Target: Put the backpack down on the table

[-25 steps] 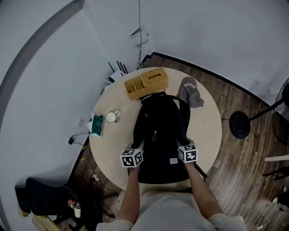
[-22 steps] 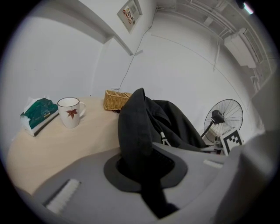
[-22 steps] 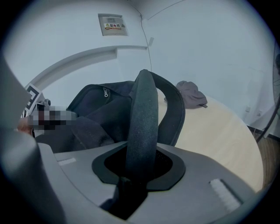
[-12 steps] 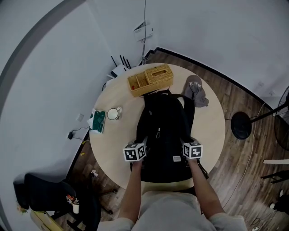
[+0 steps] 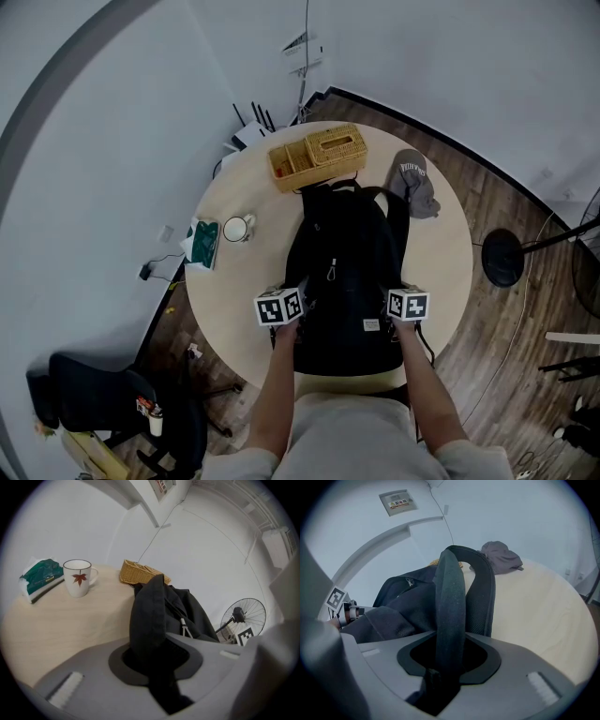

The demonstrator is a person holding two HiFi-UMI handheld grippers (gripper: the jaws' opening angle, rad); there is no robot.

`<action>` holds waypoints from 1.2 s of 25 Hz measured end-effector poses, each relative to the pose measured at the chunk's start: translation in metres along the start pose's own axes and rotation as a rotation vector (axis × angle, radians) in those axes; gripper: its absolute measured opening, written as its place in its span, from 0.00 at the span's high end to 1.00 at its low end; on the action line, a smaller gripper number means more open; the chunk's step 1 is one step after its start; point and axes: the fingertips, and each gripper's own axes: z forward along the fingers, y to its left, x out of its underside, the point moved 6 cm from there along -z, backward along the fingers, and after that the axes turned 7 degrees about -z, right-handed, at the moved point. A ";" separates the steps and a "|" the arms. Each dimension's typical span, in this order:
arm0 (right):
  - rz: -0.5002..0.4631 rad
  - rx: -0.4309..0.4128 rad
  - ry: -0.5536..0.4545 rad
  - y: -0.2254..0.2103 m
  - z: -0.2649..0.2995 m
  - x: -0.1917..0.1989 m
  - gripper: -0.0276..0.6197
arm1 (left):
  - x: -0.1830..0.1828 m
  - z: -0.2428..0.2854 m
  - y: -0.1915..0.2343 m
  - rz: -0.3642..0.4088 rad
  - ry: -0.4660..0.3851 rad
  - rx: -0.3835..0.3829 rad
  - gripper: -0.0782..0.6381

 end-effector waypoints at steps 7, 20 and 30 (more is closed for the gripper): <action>0.021 -0.004 0.023 -0.004 0.004 0.002 0.76 | 0.005 0.008 0.011 -0.070 0.021 0.003 0.69; 0.000 0.018 0.033 0.000 0.004 0.002 0.76 | 0.002 0.003 0.009 -0.002 0.007 -0.037 0.68; -0.102 0.098 -0.049 0.016 -0.045 -0.011 0.76 | -0.005 -0.043 -0.012 0.087 -0.064 0.056 0.67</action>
